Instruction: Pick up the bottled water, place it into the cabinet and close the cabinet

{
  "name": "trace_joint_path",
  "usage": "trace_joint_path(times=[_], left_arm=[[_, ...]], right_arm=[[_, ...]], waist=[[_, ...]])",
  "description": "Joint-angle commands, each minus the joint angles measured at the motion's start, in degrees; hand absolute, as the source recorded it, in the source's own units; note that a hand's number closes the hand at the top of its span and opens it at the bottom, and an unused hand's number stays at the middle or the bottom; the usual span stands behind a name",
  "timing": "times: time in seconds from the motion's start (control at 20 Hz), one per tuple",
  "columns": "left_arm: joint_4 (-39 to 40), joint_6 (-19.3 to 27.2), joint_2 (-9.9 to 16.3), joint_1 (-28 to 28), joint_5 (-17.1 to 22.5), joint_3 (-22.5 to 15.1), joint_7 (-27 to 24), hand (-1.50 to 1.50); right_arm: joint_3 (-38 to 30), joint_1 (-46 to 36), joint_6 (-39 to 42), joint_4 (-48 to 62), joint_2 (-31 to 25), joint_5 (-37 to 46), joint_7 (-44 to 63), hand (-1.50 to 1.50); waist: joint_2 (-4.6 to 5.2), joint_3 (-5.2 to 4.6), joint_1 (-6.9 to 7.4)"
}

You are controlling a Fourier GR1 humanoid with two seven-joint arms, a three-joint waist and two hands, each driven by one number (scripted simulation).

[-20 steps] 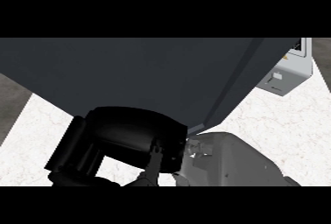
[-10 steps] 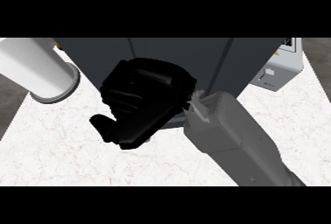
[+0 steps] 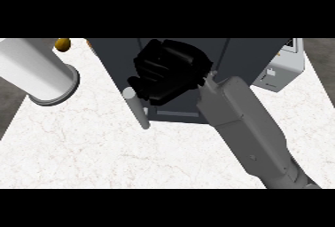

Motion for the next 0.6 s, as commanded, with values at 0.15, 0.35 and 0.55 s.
trace_joint_path(times=[0.15, 0.35, 0.55], left_arm=[[-0.72, -1.79, -2.15, -2.12, -1.05, 0.97, 2.36, -1.50], [0.21, -3.05, -2.28, -2.14, 0.35, 2.22, 3.26, -1.50], [1.45, -3.30, -1.52, -4.15, 1.21, 2.07, 4.35, -1.50]], right_arm=[[-4.48, -4.95, 1.48, 6.87, -1.38, 6.44, -7.19, 1.50], [-5.15, -7.06, -0.15, 9.45, -0.42, 10.94, -12.01, -1.50], [-8.22, -12.35, -1.94, 10.59, -2.14, 11.20, -11.64, -1.50]], waist=[[0.32, 0.22, -0.52], [0.40, 0.20, -0.02], [0.58, 0.13, -0.01]])
